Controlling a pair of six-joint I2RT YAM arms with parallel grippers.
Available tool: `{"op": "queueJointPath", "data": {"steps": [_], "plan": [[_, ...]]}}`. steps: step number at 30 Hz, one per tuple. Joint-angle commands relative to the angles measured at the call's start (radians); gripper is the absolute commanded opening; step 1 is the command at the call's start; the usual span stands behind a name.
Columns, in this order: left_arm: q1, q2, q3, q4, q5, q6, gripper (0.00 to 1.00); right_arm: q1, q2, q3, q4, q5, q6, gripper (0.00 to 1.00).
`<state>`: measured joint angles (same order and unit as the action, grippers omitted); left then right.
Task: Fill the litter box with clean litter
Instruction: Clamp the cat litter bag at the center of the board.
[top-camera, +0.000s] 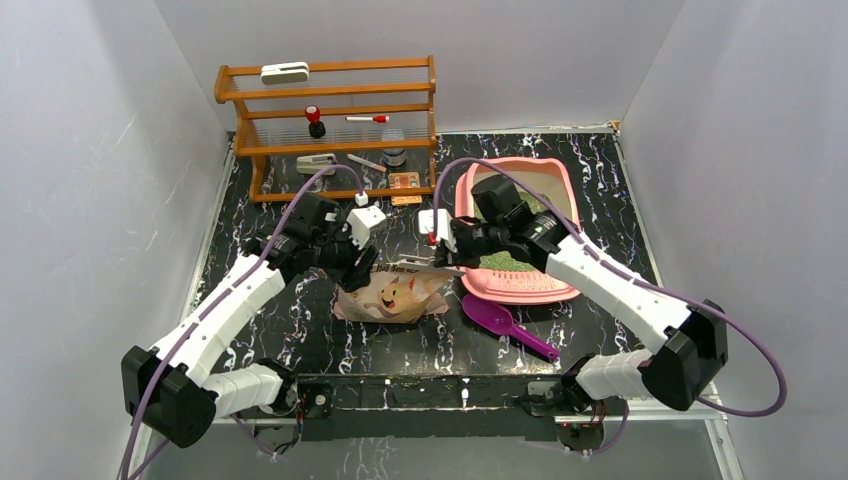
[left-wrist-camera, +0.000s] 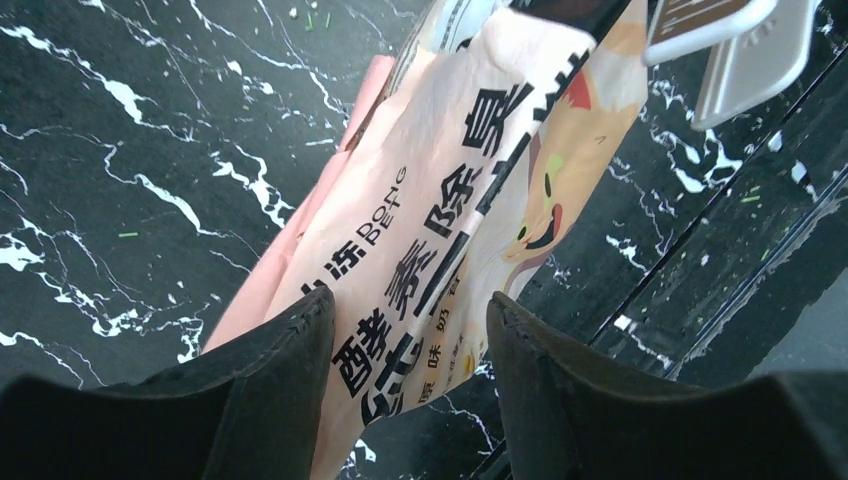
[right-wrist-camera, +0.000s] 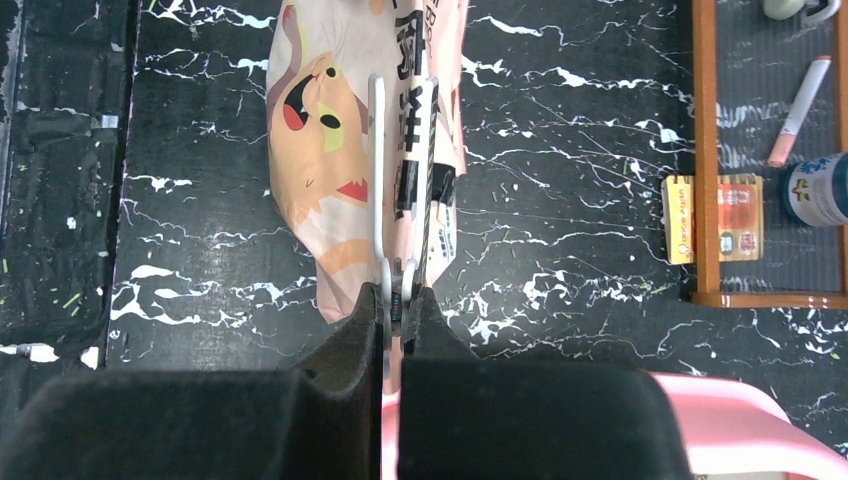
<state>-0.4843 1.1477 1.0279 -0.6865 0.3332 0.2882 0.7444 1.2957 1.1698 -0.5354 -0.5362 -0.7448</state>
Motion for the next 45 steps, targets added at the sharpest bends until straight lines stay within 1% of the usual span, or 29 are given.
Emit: {"op": "queueJointPath", "data": {"steps": [1, 6, 8, 17, 24, 27, 29, 32, 35, 38, 40, 45], "plan": [[0.007, 0.013, -0.005, -0.052, -0.019, 0.043, 0.53, 0.035, 0.04, 0.084, -0.008, 0.042, -0.002, 0.0], [0.01, -0.008, -0.009, -0.028, -0.014, 0.053, 0.49, 0.058, 0.064, 0.094, 0.013, 0.115, 0.013, 0.0], [0.01, -0.02, -0.015, -0.023, -0.012, 0.064, 0.45, 0.065, 0.07, 0.098, 0.015, 0.127, 0.012, 0.0], [0.01, -0.022, -0.018, -0.039, -0.009, 0.085, 0.32, 0.083, 0.116, 0.126, -0.018, 0.147, -0.007, 0.0], [0.01, -0.041, -0.026, -0.015, 0.007, 0.1, 0.14, 0.102, 0.136, 0.141, -0.021, 0.178, 0.0, 0.0], [0.01, -0.054, -0.029, -0.031, 0.013, 0.135, 0.05, 0.102, 0.125, 0.137, -0.016, 0.201, -0.001, 0.0], [0.01, -0.068, -0.031, -0.035, 0.013, 0.154, 0.01, 0.103, 0.122, 0.132, -0.008, 0.225, 0.0, 0.0], [0.01, -0.103, -0.047, -0.019, 0.031, 0.189, 0.0, 0.106, 0.117, 0.121, 0.01, 0.241, 0.007, 0.0], [0.01, -0.132, -0.061, 0.009, 0.031, 0.194, 0.0, 0.108, 0.085, 0.107, 0.056, 0.25, 0.029, 0.0], [0.01, -0.133, -0.063, 0.004, 0.039, 0.209, 0.0, 0.108, 0.042, 0.087, 0.101, 0.258, 0.032, 0.0], [0.01, -0.127, -0.061, 0.001, 0.044, 0.217, 0.0, 0.108, 0.035, 0.087, 0.086, 0.256, 0.009, 0.0], [0.01, -0.135, -0.067, 0.016, 0.09, 0.264, 0.0, 0.108, 0.074, 0.097, 0.016, 0.141, -0.033, 0.0]]}}
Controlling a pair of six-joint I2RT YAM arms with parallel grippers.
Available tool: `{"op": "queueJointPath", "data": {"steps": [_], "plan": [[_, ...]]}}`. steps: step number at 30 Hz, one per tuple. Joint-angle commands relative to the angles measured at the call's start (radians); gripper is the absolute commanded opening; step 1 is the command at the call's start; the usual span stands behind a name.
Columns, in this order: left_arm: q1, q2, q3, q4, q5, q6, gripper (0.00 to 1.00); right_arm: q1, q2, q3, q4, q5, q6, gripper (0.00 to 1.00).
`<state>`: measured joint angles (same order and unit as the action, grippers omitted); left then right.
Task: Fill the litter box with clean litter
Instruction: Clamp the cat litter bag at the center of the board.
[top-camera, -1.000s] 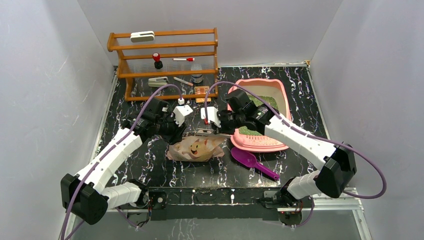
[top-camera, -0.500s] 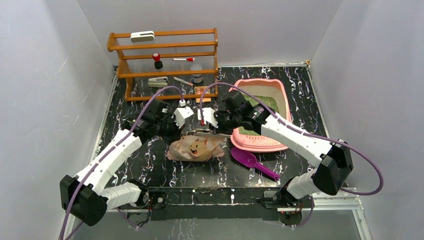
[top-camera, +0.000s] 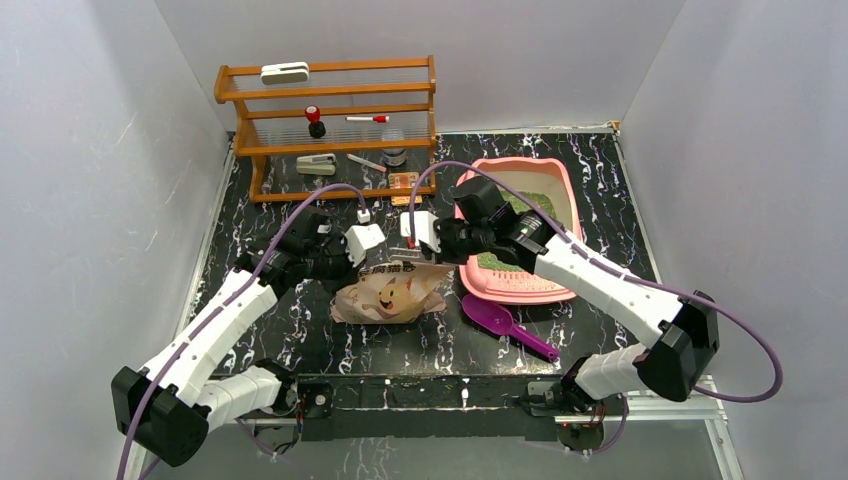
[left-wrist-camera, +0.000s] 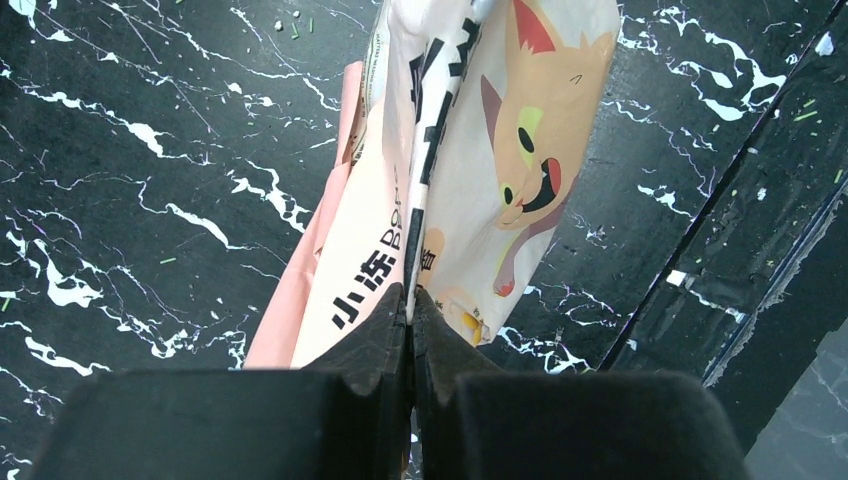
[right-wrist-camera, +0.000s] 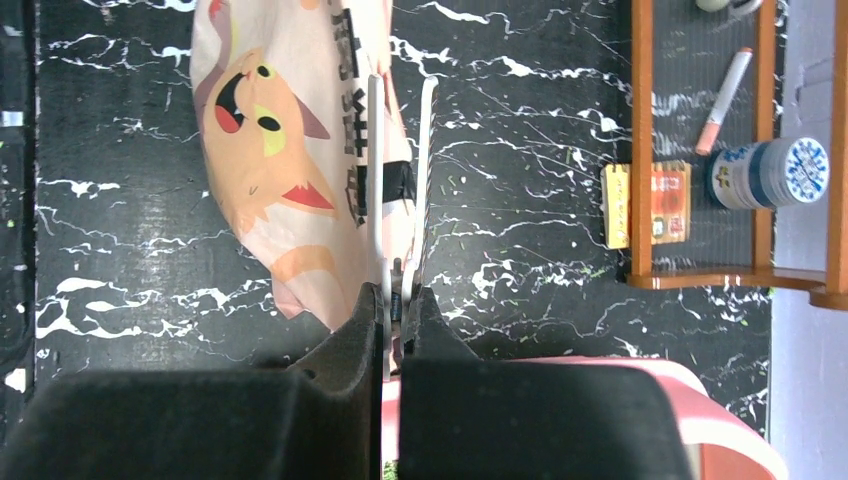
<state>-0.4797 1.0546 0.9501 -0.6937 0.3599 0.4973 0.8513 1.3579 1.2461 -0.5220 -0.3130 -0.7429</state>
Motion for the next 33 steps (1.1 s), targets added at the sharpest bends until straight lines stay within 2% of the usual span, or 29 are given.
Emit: {"op": "queueJointPath", "data": {"steps": [1, 7, 12, 23, 28, 33], "plan": [[0.006, -0.047, 0.008, 0.031, 0.068, 0.063, 0.0, 0.002, 0.021, 0.021, 0.002, -0.097, -0.035, 0.0], [0.006, -0.068, -0.002, 0.049, 0.056, 0.055, 0.0, 0.002, 0.074, 0.062, -0.018, -0.136, -0.024, 0.0], [0.006, -0.068, -0.002, 0.051, 0.071, 0.05, 0.0, 0.002, 0.086, 0.033, 0.014, -0.072, -0.013, 0.0], [0.006, -0.06, 0.009, 0.067, 0.086, 0.044, 0.0, 0.006, 0.126, 0.067, -0.041, -0.081, -0.059, 0.0], [0.006, -0.068, 0.001, 0.088, 0.087, 0.032, 0.0, 0.018, 0.136, 0.07, -0.037, -0.085, -0.057, 0.08], [0.006, -0.067, 0.007, 0.094, 0.091, 0.028, 0.0, 0.05, 0.153, 0.089, -0.031, 0.024, -0.036, 0.14]]}}
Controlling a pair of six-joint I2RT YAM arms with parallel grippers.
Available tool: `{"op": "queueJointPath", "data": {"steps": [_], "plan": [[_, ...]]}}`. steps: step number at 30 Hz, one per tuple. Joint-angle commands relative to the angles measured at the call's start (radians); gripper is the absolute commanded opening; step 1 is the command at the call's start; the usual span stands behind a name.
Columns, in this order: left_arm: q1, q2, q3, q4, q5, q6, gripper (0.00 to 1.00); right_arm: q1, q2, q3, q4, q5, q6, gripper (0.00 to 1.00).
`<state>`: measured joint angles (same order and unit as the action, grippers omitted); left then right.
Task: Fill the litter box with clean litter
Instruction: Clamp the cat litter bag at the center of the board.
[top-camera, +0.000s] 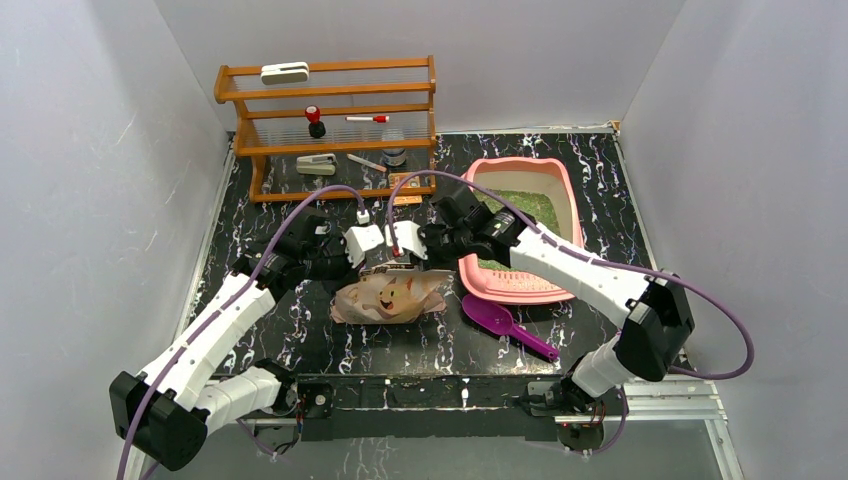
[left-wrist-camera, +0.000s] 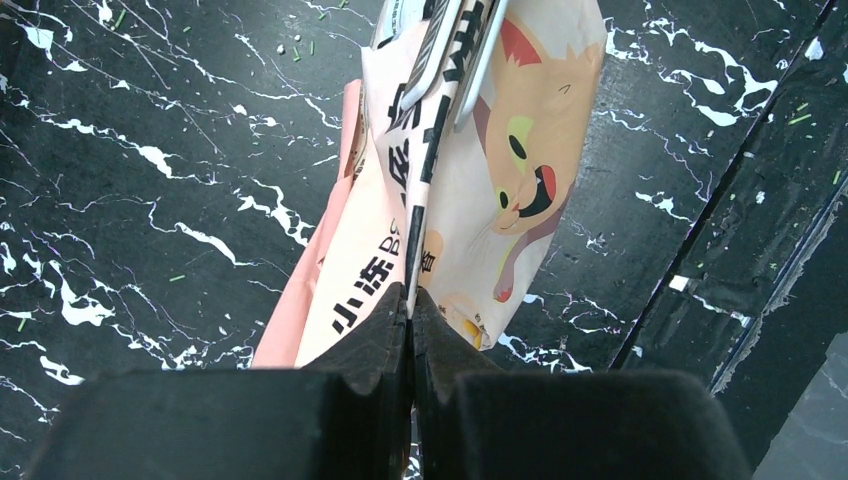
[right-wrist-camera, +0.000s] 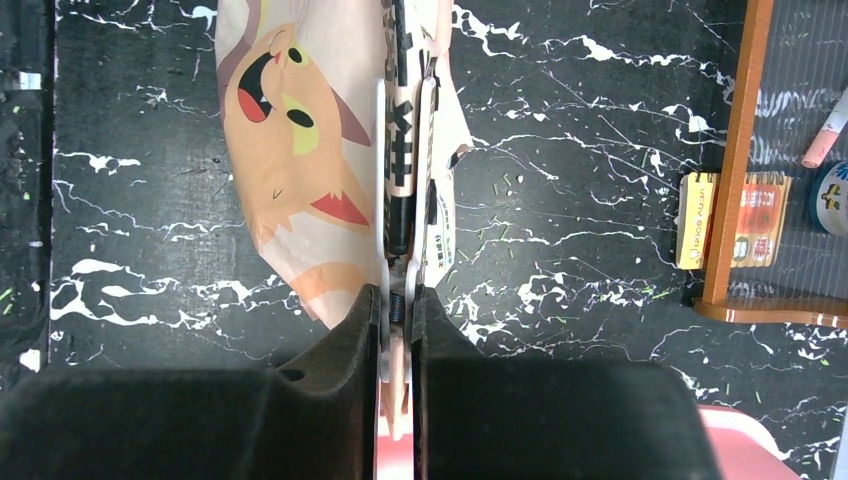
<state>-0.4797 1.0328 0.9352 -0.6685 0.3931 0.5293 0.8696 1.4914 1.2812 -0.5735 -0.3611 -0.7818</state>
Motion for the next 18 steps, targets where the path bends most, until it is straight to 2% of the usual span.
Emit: {"op": "queueJointPath", "data": {"steps": [1, 8, 10, 13, 18], "plan": [[0.006, -0.045, 0.023, 0.071, 0.059, -0.005, 0.0, 0.041, 0.022, 0.057, 0.021, 0.092, 0.004, 0.15], [0.005, -0.056, 0.018, 0.071, 0.053, -0.011, 0.0, 0.054, -0.027, 0.019, 0.084, 0.116, 0.025, 0.29], [0.006, -0.062, 0.015, 0.071, 0.049, -0.011, 0.0, 0.054, -0.067, -0.026, 0.145, 0.122, 0.035, 0.4], [0.006, -0.066, 0.012, 0.072, 0.048, -0.012, 0.0, 0.052, -0.113, -0.077, 0.215, 0.125, 0.06, 0.5], [0.006, -0.065, 0.01, 0.076, 0.055, -0.013, 0.0, 0.022, -0.159, -0.129, 0.275, 0.075, 0.121, 0.53]]}}
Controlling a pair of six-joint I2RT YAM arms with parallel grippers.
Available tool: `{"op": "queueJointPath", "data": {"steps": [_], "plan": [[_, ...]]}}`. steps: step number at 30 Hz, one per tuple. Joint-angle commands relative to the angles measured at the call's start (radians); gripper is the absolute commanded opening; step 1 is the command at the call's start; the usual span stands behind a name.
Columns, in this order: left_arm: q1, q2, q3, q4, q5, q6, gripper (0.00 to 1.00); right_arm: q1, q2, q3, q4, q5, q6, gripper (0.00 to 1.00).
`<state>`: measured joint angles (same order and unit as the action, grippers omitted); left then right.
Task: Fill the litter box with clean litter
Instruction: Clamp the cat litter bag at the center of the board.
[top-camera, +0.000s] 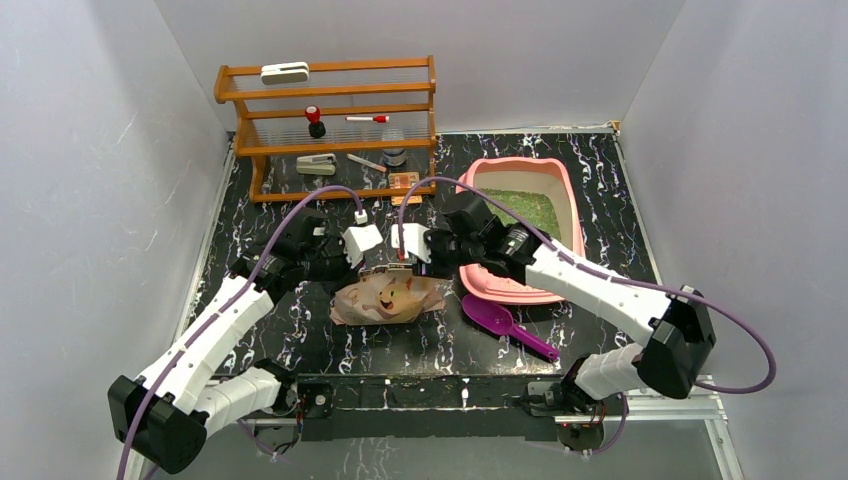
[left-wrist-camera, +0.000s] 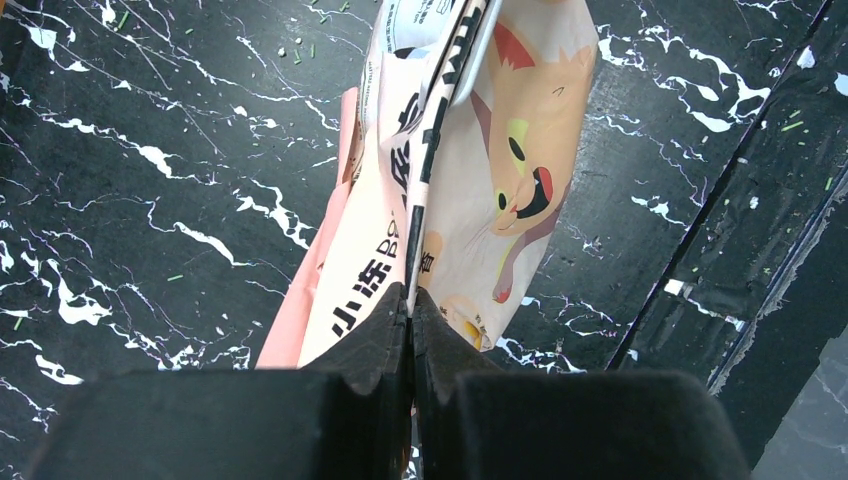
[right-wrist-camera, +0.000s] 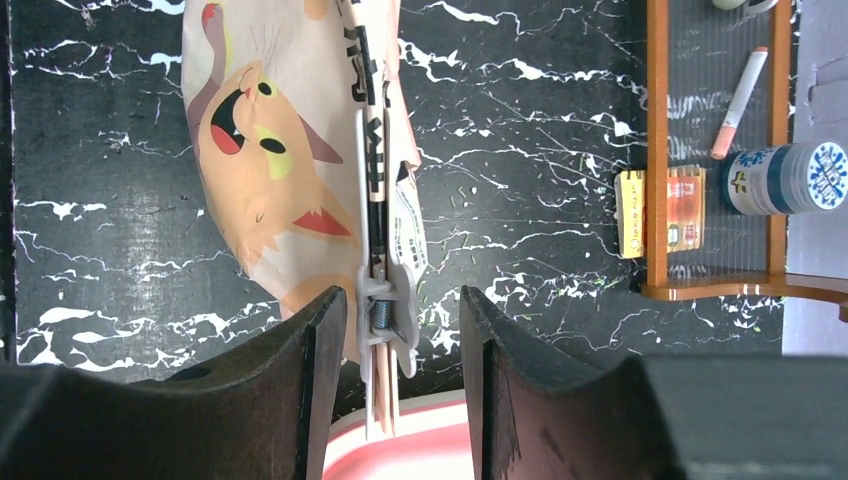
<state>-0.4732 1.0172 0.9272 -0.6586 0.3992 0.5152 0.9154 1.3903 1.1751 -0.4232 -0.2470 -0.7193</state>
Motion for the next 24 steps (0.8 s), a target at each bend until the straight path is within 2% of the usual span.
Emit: {"op": "queueJointPath", "data": {"steps": [1, 7, 13, 16, 24], "plan": [[-0.001, -0.049, 0.016, 0.064, 0.048, 0.002, 0.0, -0.037, -0.069, -0.032, 0.135, -0.06, 0.073, 0.53], [-0.001, -0.057, 0.005, 0.08, 0.06, -0.028, 0.0, -0.173, -0.123, -0.087, 0.124, -0.407, 0.103, 0.56], [-0.001, -0.054, 0.013, 0.078, 0.066, -0.037, 0.0, -0.243, -0.16, -0.186, 0.233, -0.556, 0.141, 0.64], [-0.001, -0.056, 0.026, 0.068, 0.057, -0.036, 0.0, -0.246, -0.14, -0.186, 0.245, -0.587, 0.139, 0.65], [-0.001, -0.047, 0.028, 0.066, 0.081, -0.053, 0.0, -0.246, -0.065, -0.189, 0.281, -0.535, 0.101, 0.63]]}}
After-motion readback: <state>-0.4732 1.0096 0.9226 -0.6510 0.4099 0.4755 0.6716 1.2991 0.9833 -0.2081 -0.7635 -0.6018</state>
